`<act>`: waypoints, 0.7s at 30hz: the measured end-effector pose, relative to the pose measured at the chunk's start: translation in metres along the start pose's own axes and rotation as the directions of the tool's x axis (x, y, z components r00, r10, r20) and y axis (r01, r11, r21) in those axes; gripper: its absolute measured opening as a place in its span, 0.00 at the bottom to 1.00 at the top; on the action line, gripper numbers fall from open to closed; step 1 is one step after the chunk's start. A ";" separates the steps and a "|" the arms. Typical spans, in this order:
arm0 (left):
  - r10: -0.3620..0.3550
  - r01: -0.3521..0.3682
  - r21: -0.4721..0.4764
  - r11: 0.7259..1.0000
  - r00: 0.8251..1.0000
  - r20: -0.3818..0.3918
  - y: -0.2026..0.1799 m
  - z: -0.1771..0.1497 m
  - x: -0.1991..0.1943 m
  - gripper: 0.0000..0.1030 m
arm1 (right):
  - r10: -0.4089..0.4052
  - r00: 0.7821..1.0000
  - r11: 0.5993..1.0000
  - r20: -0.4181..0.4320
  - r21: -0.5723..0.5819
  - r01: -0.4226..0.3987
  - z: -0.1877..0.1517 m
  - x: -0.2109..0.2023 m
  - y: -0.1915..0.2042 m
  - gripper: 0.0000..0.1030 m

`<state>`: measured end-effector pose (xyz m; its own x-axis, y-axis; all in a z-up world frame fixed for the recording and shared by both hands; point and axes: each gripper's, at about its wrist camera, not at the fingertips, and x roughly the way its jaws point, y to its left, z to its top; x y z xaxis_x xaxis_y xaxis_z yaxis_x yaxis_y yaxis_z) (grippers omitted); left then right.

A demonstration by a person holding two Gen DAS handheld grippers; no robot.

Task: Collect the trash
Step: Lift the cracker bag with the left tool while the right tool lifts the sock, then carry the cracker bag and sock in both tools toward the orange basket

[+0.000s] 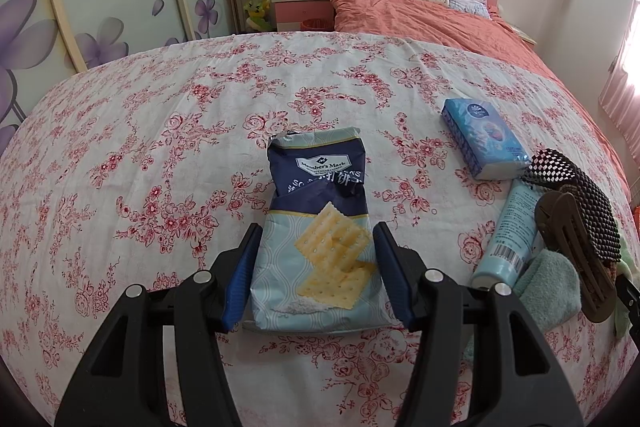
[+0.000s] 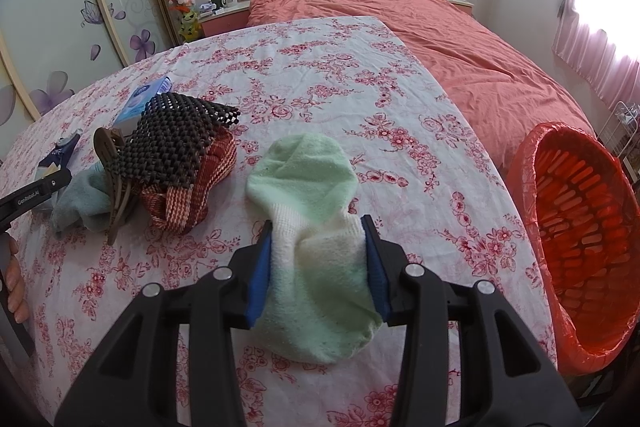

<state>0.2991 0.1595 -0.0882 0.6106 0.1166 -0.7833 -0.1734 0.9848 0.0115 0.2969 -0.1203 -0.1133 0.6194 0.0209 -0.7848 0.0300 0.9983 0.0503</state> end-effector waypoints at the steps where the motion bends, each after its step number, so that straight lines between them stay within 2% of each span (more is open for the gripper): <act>1: 0.000 0.000 -0.002 1.000 1.000 0.000 0.000 0.000 0.000 0.55 | 0.002 1.000 1.000 0.000 0.002 -0.002 0.000 0.000 0.000 0.41; 8: 0.013 -0.013 0.004 1.000 1.000 0.001 -0.001 0.001 0.001 0.54 | 0.002 1.000 1.000 0.002 0.000 -0.002 0.000 0.000 0.000 0.40; 9: 0.011 -0.011 0.006 1.000 1.000 0.002 -0.001 0.002 0.001 0.52 | 0.005 1.000 1.000 0.004 -0.001 -0.005 0.000 -0.001 0.000 0.38; 11: 0.012 -0.012 0.006 1.000 1.000 0.003 -0.001 0.003 0.002 0.51 | 0.023 1.000 1.000 0.008 -0.002 -0.023 0.000 -0.002 0.000 0.22; 14: 0.007 -0.007 0.004 1.000 1.000 0.002 -0.002 0.003 0.001 0.50 | 0.041 0.999 0.999 0.013 0.001 -0.041 0.000 -0.005 -0.002 0.16; 21: -0.013 0.012 0.019 1.000 0.999 0.045 -0.004 0.005 -0.021 0.50 | 0.079 0.994 0.997 0.079 0.013 -0.081 0.006 -0.033 -0.005 0.14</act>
<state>0.2907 0.1542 -0.0692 0.6468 0.1092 -0.7548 -0.1511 0.9884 0.0135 0.2811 -0.1264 -0.0839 0.6802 0.0957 -0.7268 -0.0102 0.9926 0.1212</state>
